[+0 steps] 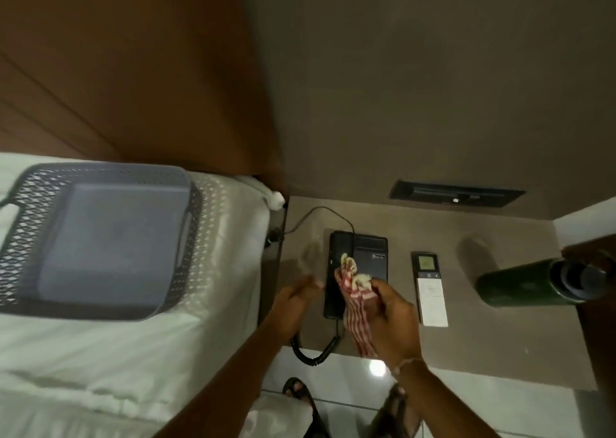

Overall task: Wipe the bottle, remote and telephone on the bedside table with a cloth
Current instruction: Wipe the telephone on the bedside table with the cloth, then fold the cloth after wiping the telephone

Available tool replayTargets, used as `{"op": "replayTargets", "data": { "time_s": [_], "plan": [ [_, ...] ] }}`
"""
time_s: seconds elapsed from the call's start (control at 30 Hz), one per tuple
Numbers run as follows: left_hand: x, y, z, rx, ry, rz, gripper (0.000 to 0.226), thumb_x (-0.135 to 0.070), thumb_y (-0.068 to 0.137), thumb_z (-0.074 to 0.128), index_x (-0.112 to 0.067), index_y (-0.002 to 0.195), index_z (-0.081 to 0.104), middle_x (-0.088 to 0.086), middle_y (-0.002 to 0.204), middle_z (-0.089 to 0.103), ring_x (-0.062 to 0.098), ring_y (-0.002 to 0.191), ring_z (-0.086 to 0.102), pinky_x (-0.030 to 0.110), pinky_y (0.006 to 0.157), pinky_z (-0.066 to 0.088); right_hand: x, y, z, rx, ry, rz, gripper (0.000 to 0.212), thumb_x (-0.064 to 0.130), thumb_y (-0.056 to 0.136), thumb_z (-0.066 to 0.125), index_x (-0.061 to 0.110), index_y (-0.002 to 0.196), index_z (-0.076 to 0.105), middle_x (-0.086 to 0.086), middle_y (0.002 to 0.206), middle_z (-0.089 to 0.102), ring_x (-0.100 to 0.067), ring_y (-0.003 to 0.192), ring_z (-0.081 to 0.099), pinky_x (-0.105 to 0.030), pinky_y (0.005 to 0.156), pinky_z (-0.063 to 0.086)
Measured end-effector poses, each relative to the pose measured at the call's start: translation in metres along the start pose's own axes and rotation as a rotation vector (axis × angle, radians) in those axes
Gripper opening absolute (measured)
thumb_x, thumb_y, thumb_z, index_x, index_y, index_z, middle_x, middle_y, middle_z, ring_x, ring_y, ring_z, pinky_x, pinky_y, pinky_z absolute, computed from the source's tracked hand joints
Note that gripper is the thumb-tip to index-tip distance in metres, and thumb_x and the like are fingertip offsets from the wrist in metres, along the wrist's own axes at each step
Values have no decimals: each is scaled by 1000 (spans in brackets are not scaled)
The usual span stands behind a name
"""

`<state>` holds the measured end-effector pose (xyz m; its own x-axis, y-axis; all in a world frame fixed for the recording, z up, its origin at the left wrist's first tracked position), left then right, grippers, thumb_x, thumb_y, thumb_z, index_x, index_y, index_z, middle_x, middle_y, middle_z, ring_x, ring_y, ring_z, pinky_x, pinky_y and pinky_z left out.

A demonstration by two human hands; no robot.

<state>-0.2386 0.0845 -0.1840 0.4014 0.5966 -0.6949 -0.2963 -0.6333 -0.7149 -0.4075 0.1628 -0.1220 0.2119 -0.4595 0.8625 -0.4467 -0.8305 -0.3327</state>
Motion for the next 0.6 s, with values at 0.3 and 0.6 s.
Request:
{"op": "replayTargets", "data": {
  "time_s": [0.3, 0.6],
  "plan": [
    [-82, -115, -121, -93, -169, 317, 14, -16, 92, 69, -18, 102, 79, 2, 89, 81, 10, 72, 74, 17, 60, 53, 156, 14, 93, 269, 485, 93, 26, 9, 92, 57, 17, 116, 64, 0, 109, 72, -15, 99, 68, -30, 84, 56],
    [-71, -123, -285, -574, -41, 284, 14, -21, 86, 76, -21, 98, 81, 2, 87, 82, 19, 77, 78, 42, 72, 64, 251, 33, 197, 13, -488, -464, 25, 35, 80, 66, 25, 103, 71, -6, 134, 57, -33, 132, 39, -48, 110, 30]
  ]
}}
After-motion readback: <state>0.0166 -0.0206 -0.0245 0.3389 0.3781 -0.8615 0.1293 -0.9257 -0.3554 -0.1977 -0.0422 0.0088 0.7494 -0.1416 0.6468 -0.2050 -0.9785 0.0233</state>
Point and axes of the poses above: each hand's wrist, its own y-axis towards the middle knuckle, its own z-axis out of the palm, x = y × z, the point moved 6 cm from there along y, towards the middle knuckle
